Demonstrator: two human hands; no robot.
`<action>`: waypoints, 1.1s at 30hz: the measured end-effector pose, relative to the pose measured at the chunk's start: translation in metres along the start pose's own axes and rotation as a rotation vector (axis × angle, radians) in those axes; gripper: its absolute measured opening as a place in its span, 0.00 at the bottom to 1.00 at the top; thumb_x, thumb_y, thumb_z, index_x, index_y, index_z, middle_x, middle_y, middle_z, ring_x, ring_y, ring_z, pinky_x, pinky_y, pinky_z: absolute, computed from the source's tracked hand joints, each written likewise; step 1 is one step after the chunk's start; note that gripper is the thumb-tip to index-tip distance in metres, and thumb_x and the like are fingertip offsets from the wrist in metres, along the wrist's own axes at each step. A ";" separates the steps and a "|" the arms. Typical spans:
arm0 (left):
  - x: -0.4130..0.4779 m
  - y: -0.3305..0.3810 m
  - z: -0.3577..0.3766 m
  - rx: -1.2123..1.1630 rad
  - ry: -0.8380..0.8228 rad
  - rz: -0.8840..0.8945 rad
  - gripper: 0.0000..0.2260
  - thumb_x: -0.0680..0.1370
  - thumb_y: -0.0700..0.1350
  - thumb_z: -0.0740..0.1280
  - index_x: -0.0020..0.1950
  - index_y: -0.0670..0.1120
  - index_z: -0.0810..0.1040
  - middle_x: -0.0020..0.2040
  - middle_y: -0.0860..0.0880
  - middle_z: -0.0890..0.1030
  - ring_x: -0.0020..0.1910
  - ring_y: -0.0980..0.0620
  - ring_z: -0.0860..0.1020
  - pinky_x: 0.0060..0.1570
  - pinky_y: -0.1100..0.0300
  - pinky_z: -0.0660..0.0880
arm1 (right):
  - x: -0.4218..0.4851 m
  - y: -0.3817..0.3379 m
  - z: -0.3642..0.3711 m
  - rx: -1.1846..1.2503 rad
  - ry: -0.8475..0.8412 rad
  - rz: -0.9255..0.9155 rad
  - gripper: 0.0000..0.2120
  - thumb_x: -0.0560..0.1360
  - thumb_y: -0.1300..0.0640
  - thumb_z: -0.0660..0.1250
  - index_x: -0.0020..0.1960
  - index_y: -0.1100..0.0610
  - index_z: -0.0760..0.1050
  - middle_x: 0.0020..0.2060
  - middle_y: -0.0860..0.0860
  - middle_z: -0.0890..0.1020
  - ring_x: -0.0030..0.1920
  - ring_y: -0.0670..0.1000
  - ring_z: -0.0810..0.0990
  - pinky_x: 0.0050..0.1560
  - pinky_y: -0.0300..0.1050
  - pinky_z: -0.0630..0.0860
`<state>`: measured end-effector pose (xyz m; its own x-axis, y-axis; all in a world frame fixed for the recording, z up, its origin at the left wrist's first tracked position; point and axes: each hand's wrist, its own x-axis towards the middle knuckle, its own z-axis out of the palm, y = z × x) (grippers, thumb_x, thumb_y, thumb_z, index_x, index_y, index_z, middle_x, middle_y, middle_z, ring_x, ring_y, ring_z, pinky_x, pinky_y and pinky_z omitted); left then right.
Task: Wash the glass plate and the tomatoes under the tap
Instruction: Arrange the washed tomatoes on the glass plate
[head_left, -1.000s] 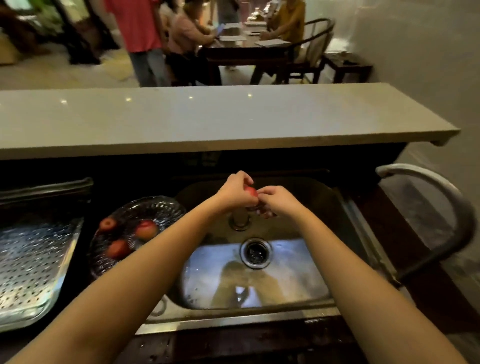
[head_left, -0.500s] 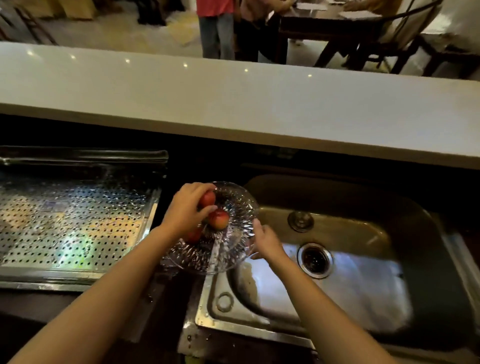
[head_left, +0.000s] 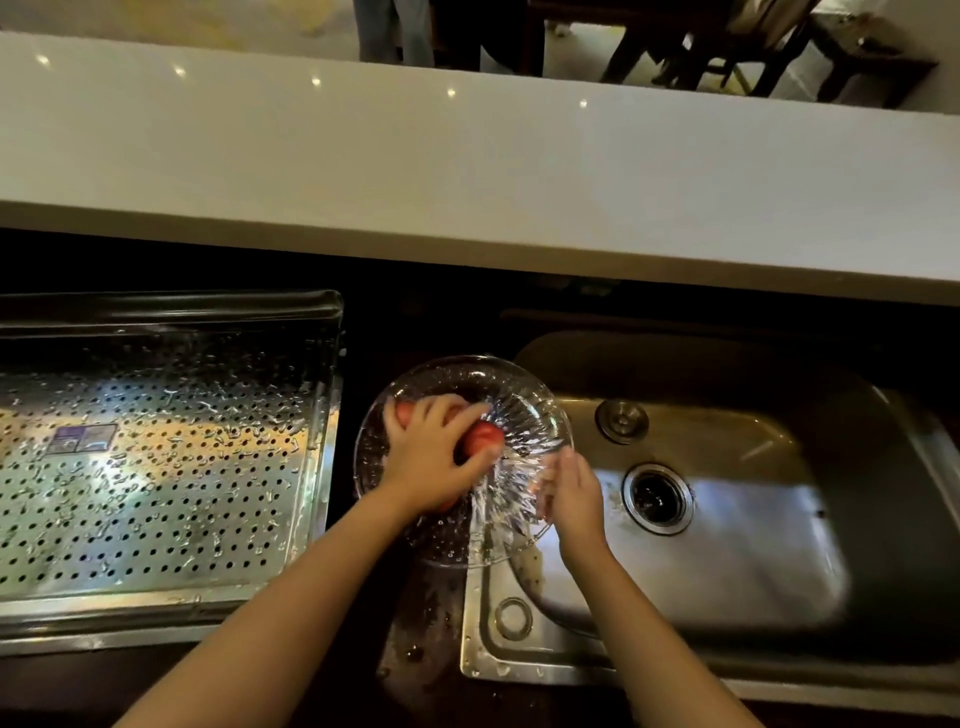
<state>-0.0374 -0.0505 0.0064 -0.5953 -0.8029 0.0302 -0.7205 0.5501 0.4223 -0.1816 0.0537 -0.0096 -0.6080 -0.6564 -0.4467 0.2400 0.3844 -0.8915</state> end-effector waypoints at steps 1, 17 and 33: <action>-0.001 0.004 0.002 0.024 -0.010 0.025 0.27 0.70 0.70 0.51 0.67 0.64 0.65 0.66 0.53 0.68 0.68 0.51 0.63 0.69 0.36 0.38 | -0.002 -0.002 -0.001 0.023 0.022 0.001 0.15 0.81 0.53 0.52 0.42 0.57 0.72 0.28 0.52 0.73 0.22 0.47 0.69 0.20 0.36 0.66; 0.042 0.181 0.031 -0.379 -0.320 0.156 0.25 0.69 0.68 0.60 0.63 0.59 0.68 0.63 0.48 0.68 0.65 0.43 0.66 0.67 0.35 0.42 | -0.041 -0.090 -0.159 -0.300 0.389 -0.109 0.17 0.81 0.54 0.53 0.42 0.61 0.75 0.29 0.55 0.78 0.27 0.51 0.73 0.28 0.43 0.69; 0.036 0.234 0.073 -0.842 -0.503 -0.129 0.30 0.62 0.71 0.60 0.61 0.62 0.69 0.62 0.53 0.65 0.64 0.42 0.67 0.67 0.39 0.61 | -0.008 -0.122 -0.205 -0.770 0.480 -0.045 0.20 0.81 0.53 0.52 0.46 0.67 0.77 0.39 0.64 0.81 0.41 0.60 0.81 0.43 0.50 0.77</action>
<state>-0.2536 0.0668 0.0401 -0.7528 -0.5463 -0.3673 -0.4181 -0.0343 0.9078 -0.3611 0.1444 0.1186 -0.8960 -0.4065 -0.1789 -0.2592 0.8058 -0.5325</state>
